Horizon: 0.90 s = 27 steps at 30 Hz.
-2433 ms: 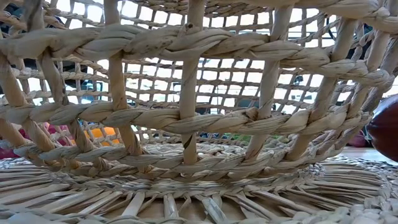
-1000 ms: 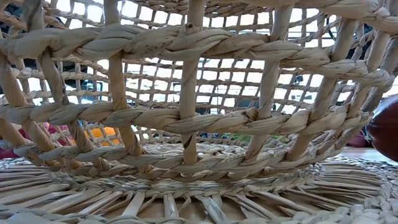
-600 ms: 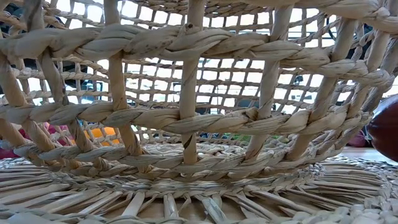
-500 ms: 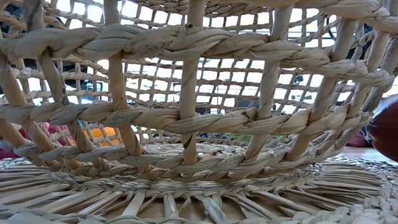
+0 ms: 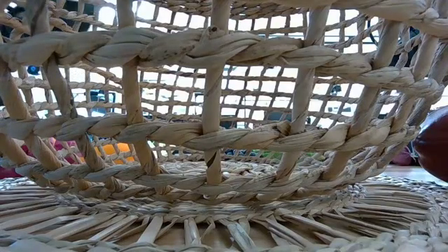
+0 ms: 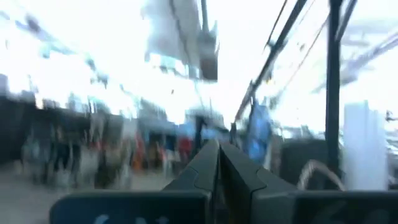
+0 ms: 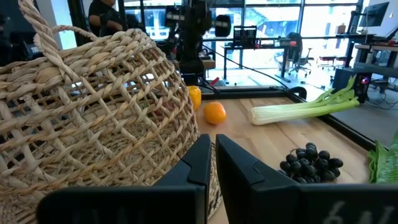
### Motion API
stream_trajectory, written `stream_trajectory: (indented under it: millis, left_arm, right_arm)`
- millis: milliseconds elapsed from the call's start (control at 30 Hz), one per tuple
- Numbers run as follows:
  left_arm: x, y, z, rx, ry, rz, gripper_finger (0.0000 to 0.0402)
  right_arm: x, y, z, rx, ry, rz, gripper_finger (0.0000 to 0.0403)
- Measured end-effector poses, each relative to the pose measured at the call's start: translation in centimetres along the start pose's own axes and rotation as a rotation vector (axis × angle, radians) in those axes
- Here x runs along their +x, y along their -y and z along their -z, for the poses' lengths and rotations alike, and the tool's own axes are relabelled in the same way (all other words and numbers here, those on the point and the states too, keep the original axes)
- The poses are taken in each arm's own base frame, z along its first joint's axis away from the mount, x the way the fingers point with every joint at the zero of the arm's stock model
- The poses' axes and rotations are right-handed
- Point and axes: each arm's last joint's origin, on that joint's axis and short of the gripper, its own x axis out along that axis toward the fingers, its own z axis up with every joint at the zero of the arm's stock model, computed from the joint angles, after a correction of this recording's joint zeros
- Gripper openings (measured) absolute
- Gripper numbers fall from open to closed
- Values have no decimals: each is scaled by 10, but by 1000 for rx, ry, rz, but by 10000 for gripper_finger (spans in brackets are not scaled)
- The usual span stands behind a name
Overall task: Build produce basket
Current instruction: Put the celery into the basket
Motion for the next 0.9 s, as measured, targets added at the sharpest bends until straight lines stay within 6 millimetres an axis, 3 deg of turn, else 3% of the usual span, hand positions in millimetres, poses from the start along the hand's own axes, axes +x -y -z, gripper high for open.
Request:
stream_trajectory:
  millis: [167, 333, 433, 667, 767, 900]
  left_arm:
    - [1, -1, -6, 152, 65, -54, 0]
    - [8, -15, 10, 217, -146, -534, 0]
    - [19, -19, 10, 274, -244, -697, 0]
    - [63, -34, 10, 408, -487, -949, 0]
    - [85, -52, 11, 421, -609, -1067, 0]
    - [113, -80, 17, 411, -803, -1099, 16]
  right_arm:
    - [0, 0, 0, 0, 0, 0, 18]
    - [0, 0, 0, 1, 1, 0, 18]
    - [0, 0, 0, -2, 0, 0, 18]
    - [0, 0, 0, 0, 1, 0, 18]
    - [0, 0, 0, -1, 1, 0, 18]
    - [0, 0, 0, -2, 1, 0, 18]
